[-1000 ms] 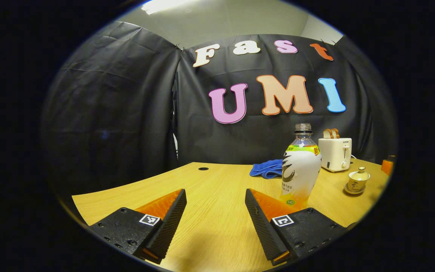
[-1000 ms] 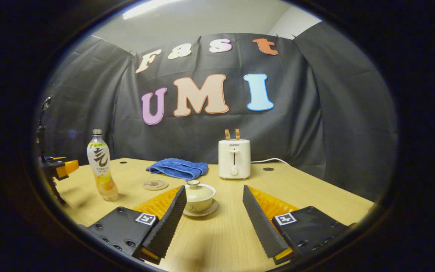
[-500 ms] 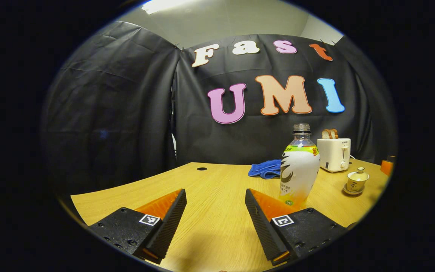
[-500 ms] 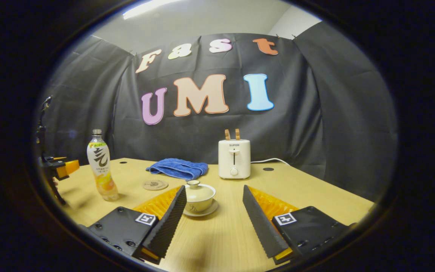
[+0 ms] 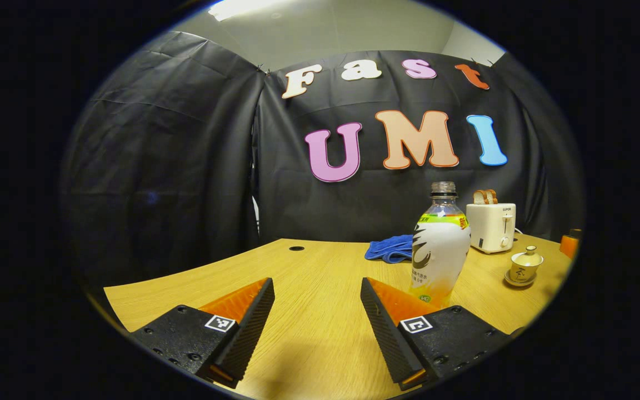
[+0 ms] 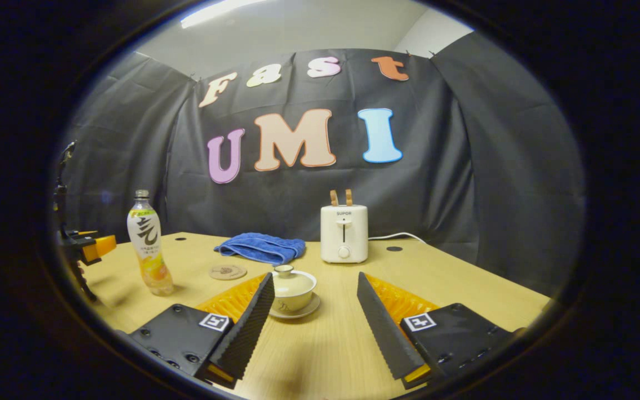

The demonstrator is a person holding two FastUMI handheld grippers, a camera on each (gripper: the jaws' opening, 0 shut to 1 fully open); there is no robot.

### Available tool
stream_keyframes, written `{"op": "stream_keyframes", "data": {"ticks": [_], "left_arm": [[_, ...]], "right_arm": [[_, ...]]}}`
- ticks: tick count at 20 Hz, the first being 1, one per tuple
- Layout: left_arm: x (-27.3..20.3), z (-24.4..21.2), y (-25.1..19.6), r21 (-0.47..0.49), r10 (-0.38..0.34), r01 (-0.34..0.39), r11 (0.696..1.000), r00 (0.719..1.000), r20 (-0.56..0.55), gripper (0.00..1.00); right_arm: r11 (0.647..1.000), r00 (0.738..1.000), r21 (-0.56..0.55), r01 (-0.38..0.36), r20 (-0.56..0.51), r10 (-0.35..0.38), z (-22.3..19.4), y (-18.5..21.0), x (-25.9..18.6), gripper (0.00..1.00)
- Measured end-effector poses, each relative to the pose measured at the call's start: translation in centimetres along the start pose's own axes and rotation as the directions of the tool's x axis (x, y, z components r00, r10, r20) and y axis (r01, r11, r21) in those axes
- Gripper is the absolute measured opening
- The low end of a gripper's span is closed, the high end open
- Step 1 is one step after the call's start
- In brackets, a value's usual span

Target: Open the teacup lid with one hand, grasp the water bottle and pour water into the teacup with the other hand; after pouring, place the water bottle on the coaster and then close the teacup lid.

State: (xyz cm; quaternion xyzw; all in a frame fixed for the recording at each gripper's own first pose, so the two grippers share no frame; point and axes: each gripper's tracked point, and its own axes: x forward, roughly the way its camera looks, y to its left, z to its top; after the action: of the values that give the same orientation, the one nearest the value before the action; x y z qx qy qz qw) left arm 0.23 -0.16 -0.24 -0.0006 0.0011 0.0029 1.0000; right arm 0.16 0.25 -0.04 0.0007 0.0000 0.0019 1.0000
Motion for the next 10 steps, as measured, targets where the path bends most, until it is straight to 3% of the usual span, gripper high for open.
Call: {"op": "stream_keyframes", "data": {"ticks": [10], "left_arm": [[-0.1, 0.1, -0.1, 0.000, -0.007, 0.007, 1.000, 1.000, 0.000, 0.92]], "right_arm": [[0.996, 0.996, 0.001, -0.087, -0.011, 0.087, -0.2, 2.2, 1.8, 1.00]]}}
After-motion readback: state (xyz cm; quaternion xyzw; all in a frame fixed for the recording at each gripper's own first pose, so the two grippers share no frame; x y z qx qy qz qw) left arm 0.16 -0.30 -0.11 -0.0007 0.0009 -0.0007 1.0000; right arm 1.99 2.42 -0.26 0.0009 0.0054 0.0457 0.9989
